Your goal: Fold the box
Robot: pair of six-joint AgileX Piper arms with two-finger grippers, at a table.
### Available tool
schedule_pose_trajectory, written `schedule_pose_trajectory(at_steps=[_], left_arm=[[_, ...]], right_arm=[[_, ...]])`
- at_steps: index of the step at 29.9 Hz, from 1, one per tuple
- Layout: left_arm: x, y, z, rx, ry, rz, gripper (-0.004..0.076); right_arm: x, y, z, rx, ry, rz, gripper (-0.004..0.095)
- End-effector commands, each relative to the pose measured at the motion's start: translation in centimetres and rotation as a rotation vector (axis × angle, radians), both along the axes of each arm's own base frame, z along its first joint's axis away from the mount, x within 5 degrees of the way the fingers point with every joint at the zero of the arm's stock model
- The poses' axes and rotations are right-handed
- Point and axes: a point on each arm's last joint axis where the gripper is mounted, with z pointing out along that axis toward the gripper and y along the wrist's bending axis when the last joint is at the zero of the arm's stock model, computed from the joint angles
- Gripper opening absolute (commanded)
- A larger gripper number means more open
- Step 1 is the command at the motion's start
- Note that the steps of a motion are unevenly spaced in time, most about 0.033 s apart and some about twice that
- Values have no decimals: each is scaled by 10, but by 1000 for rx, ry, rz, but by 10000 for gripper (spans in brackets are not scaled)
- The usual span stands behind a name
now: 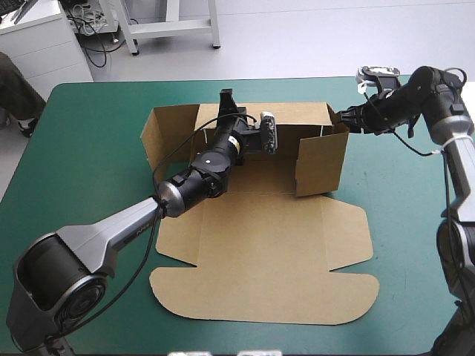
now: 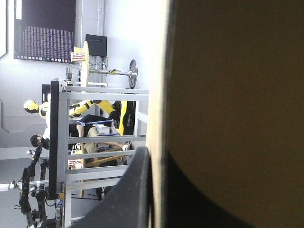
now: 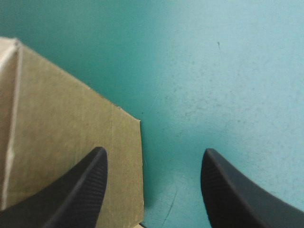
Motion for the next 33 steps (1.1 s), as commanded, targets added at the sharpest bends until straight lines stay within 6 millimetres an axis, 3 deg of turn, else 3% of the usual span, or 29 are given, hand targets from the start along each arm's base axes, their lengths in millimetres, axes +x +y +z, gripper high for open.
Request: schedule_pose_trajectory(at_steps=[1,13,22,33], left_arm=[[-6,6,26,-64,-46,31,-32],[-6,6,26,-64,-46,31,-32],[-6,6,26,-63,-47,33,-32],[-6,6,27,-52,-58,28,-32]], right_arm=[[-29,4,29,35,-186,28,532],[-98,9,-10,-25,-429,194,531],[-95,10,-29,-82,-465,284,532],[-98,18,-28,-41,-493,394,538]])
